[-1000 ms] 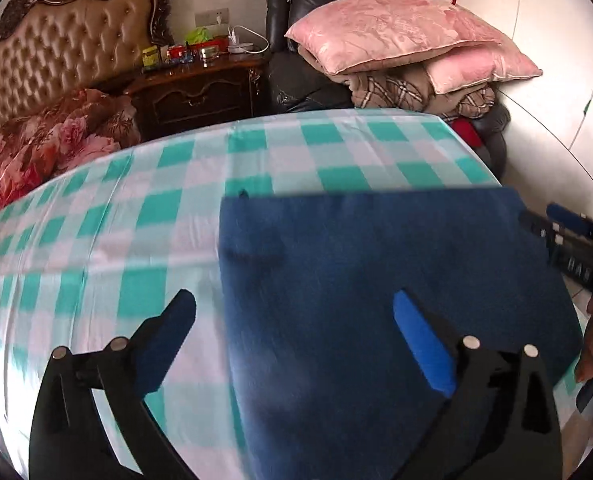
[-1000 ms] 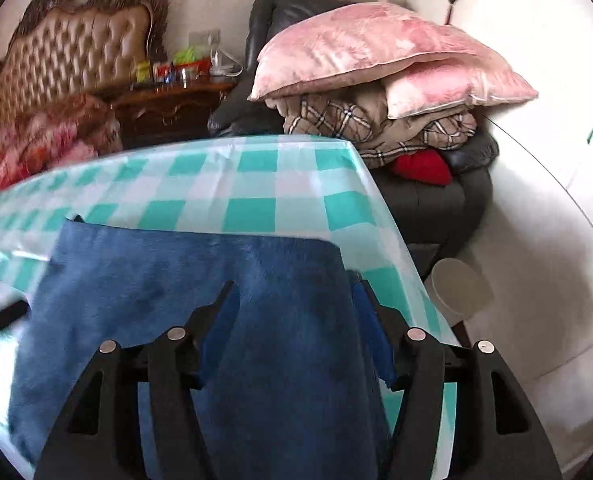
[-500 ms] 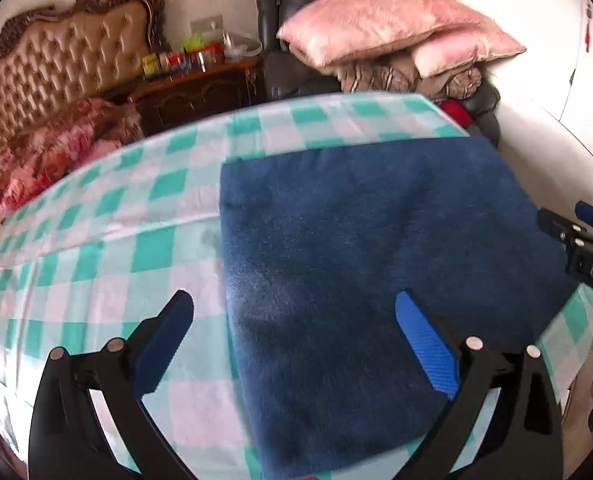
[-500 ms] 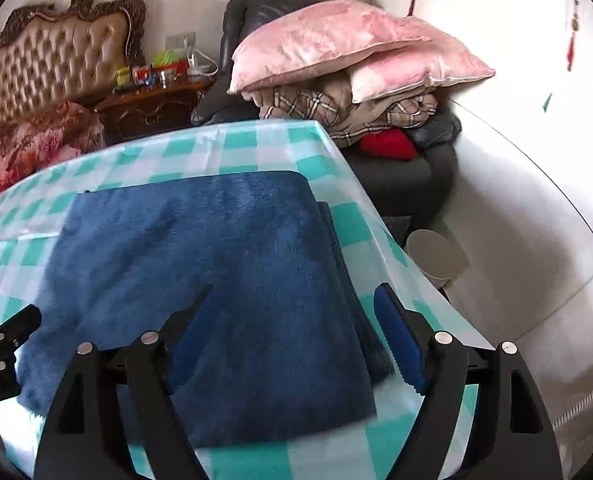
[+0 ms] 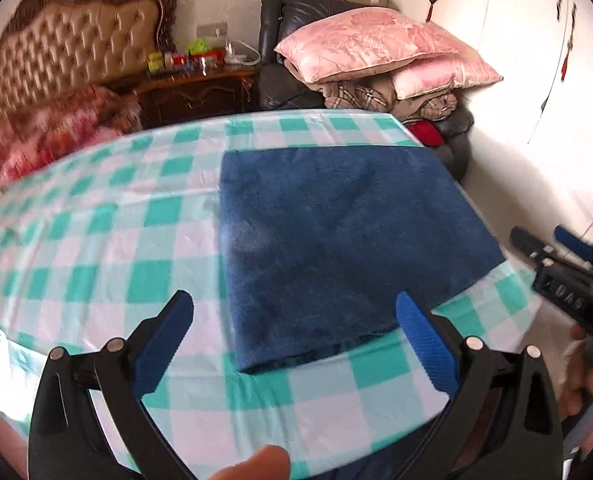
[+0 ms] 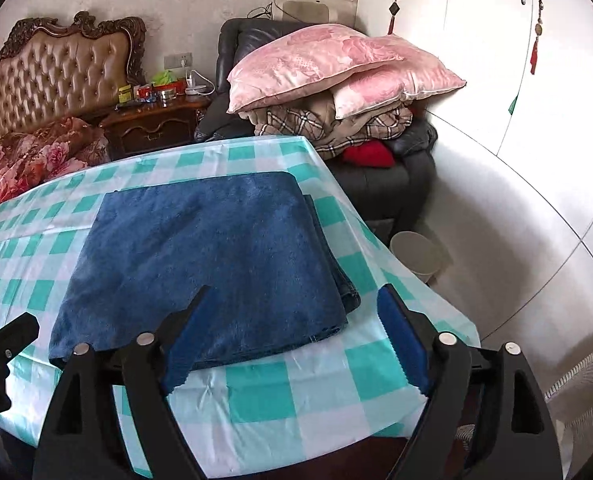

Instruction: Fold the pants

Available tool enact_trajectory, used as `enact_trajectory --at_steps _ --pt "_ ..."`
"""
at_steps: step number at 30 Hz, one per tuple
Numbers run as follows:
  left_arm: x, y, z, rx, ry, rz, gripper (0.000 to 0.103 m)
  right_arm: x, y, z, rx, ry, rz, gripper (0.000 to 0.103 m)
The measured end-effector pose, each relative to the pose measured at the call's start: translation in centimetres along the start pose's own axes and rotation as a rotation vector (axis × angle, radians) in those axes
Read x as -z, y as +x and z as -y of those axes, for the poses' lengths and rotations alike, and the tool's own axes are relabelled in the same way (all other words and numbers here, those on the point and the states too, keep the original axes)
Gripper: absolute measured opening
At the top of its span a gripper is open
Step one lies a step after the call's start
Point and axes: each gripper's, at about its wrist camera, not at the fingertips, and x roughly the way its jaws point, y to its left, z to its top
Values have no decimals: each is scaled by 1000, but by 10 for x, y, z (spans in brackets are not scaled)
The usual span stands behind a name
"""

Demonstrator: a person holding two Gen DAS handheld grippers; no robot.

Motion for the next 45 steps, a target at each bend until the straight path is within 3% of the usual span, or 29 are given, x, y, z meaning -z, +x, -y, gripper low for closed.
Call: enact_trajectory --at_steps 4,7,10,13,15,18,20,22,23,26,29,33,36,38,43,44,45 --pt "7 36 -10 -55 -17 -52 101 5 36 2 6 -10 -34 84" --pt "11 63 -13 -49 -11 -89 101 14 74 6 49 -30 -101 83" --pt "19 91 -17 -68 16 -170 101 25 100 13 47 -25 -167 83" --pt "5 85 -15 -77 36 -115 101 31 107 15 30 -19 -171 85" --pt "-17 84 -4 -25 57 -75 101 30 109 14 33 -23 -178 85" --pt "-70 102 43 160 204 -58 101 31 109 14 32 -24 -184 85" --pt "-96 119 74 178 293 -22 100 31 110 16 27 -7 -190 85" --pt "-119 146 108 208 364 -41 83 31 111 17 22 -4 -194 85" --pt "-131 165 125 251 381 -90 66 30 111 17 17 5 -201 84" --pt "-150 208 149 340 338 -218 58 28 113 19 10 21 -214 84" --pt "-154 237 161 290 345 -290 57 28 111 27 -55 73 -228 74" --pt "-162 238 153 322 307 -316 56 21 96 45 -153 161 -190 51" --pt "-174 229 149 365 235 -310 56 7 83 51 -212 174 -131 49" --pt "-177 224 159 372 223 -329 56 0 87 47 -218 149 -143 50" --pt "-168 238 191 212 304 -366 55 0 102 40 -217 120 -189 52" --pt "-167 241 193 189 320 -362 48 2 106 39 -208 110 -198 47" --pt "-166 242 198 167 352 -358 43 1 109 40 -196 104 -205 31"
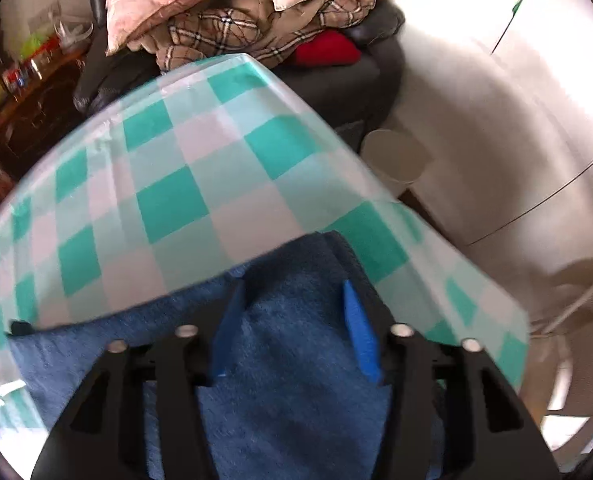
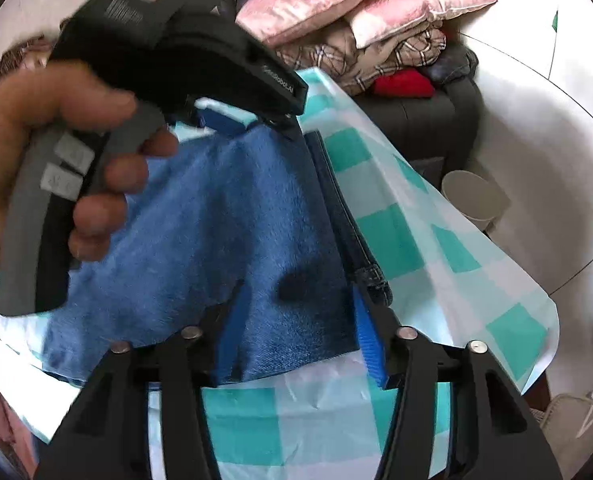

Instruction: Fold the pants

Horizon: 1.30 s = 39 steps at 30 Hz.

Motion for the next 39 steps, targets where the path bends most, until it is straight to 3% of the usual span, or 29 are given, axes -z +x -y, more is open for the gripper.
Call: enact_trajectory --at_steps 2,3,5,7,11,14,16,17,18,21,24,27,29,31,35,39 --pt "-1 -1 1 -11 20 3 33 -3 -4 6 -16 13 7 19" --pt "-3 -3 -1 -2 7 5 25 -5 -7 8 -41 20 10 18" --pt "-7 -6 -8 28 -38 13 18 -9 -14 5 -41 -5 28 17" --pt "-9 -4 -14 54 -78 7 17 -10 -13 1 -22 -23 33 17" --pt "-8 2 -11 57 -54 22 21 -1 -1 3 21 -28 12 18" --pt "-1 -21 -14 82 -83 112 22 1 0 -4 50 -57 15 18" --pt "15 -50 -15 71 -82 252 40 1 0 -4 52 -51 12 18" --pt "26 -61 -16 39 -81 322 62 1 -1 -4 51 -47 12 18" --pt "36 -65 -17 20 -69 364 65 2 0 -4 54 -49 14 18" --pt "49 -52 -23 -7 -56 320 64 3 -1 -7 67 -60 17 18" --pt "49 -19 -34 -11 -81 197 61 4 -2 -7 68 -61 17 18" --pt "48 -10 -32 -53 -51 197 65 3 -1 -7 72 -67 14 18" --pt "46 -13 -31 -61 -51 180 63 3 -1 -7 71 -64 13 19" --pt "50 -29 -33 -78 -76 220 54 3 -1 -7 73 -64 14 19" --pt "66 -50 -42 -100 -128 290 52 3 -1 -7 76 -66 15 20" --pt "94 -36 -58 -95 -181 230 55 3 0 -8 82 -69 15 21"
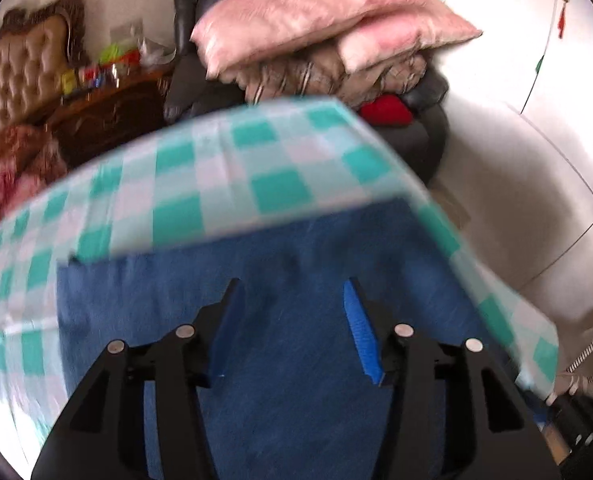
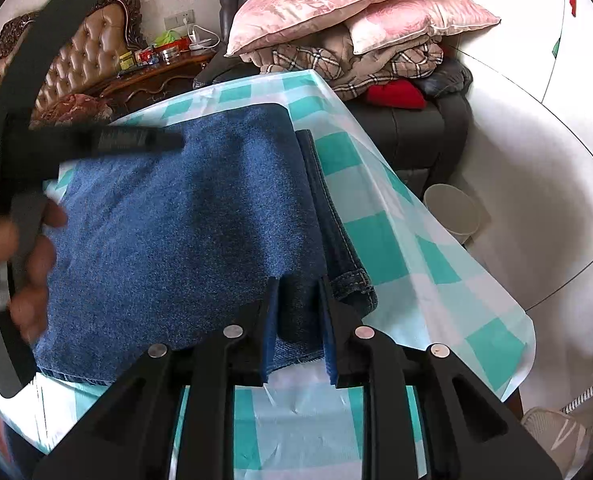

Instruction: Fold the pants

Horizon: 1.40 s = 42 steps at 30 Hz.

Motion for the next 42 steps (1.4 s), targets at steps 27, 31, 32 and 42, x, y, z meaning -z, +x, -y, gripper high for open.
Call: enact_trajectory --at_steps 27,31,32,42 --pt "149 -82 -79 -175 -126 -17 101 13 -10 -44 81 -114 28 60" --pt "157 -98 -68 -154 -117 0 101 19 -27 -40 83 -83 38 60" --pt "158 -104 -66 -151 -114 9 101 21 -30 -38 81 -75 39 60" --pt "162 -157 -45 -126 -127 87 101 39 -81 -32 84 -35 109 60"
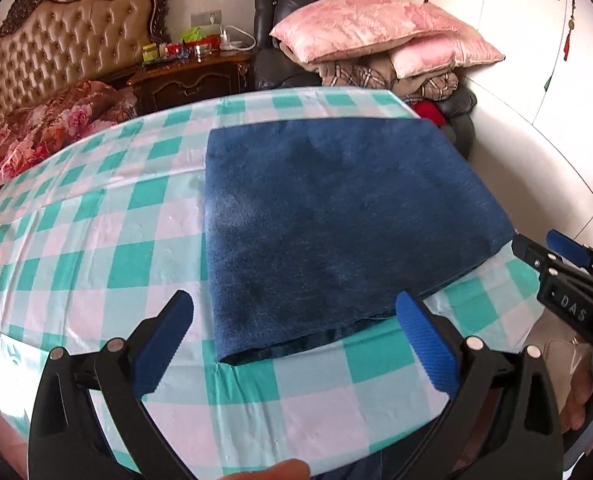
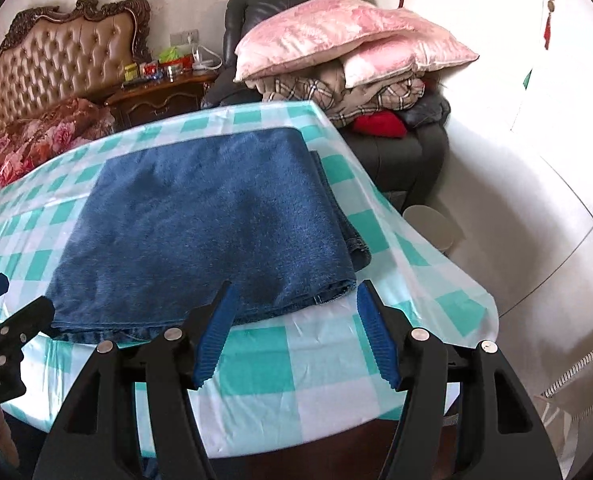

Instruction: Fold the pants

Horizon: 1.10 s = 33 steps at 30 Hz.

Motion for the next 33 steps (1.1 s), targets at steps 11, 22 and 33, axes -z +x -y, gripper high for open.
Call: enact_trajectory --at_steps 11,22,33 --pt "-9 -24 8 0 -1 45 101 -5 -22 6 -3 16 40 60" --pt "-10 -24 7 -2 -1 52 101 -5 -21 7 -6 19 36 60" --pt "-12 -24 6 -5 -7 61 101 -5 -19 8 -7 19 35 60"
